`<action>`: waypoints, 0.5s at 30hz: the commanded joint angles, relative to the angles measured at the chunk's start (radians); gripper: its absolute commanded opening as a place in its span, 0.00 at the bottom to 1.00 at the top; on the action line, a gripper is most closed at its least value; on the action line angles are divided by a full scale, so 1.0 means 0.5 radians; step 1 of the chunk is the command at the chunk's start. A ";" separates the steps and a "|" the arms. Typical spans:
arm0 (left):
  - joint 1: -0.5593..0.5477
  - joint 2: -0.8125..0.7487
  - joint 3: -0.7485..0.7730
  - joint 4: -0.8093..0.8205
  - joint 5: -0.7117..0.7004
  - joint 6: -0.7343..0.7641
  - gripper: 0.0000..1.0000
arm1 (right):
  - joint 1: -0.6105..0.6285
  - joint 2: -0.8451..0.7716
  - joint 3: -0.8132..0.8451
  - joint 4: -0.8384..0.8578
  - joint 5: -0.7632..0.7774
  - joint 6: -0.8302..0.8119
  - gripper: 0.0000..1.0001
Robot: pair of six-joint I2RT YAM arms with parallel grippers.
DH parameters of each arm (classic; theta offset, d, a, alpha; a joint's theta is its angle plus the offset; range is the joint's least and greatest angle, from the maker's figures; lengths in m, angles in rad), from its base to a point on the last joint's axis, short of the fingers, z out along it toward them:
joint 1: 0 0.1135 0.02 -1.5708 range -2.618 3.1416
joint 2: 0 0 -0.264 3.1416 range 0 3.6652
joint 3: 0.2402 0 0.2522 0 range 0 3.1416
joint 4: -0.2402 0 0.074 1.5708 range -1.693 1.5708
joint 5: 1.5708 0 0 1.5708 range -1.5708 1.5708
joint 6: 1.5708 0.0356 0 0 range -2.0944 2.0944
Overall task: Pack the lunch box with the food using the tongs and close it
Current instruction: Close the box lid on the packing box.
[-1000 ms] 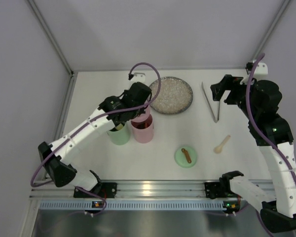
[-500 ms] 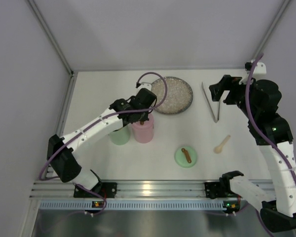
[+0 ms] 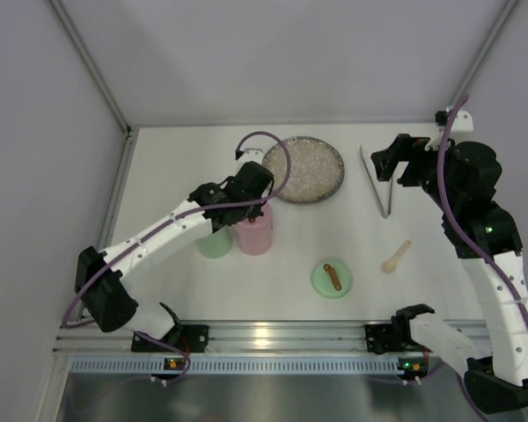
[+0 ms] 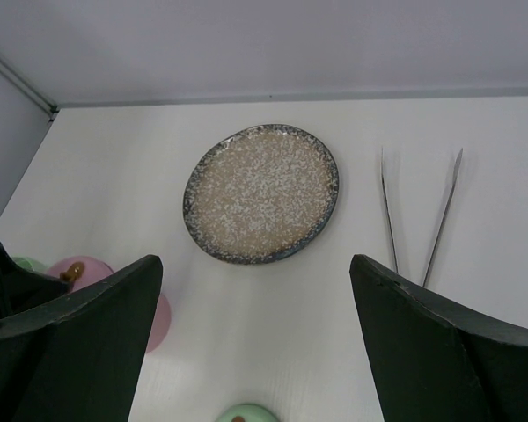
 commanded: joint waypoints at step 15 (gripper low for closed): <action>0.007 -0.229 -0.146 0.171 -0.065 -0.083 0.00 | 0.031 -0.014 0.028 0.026 -0.037 -0.032 0.89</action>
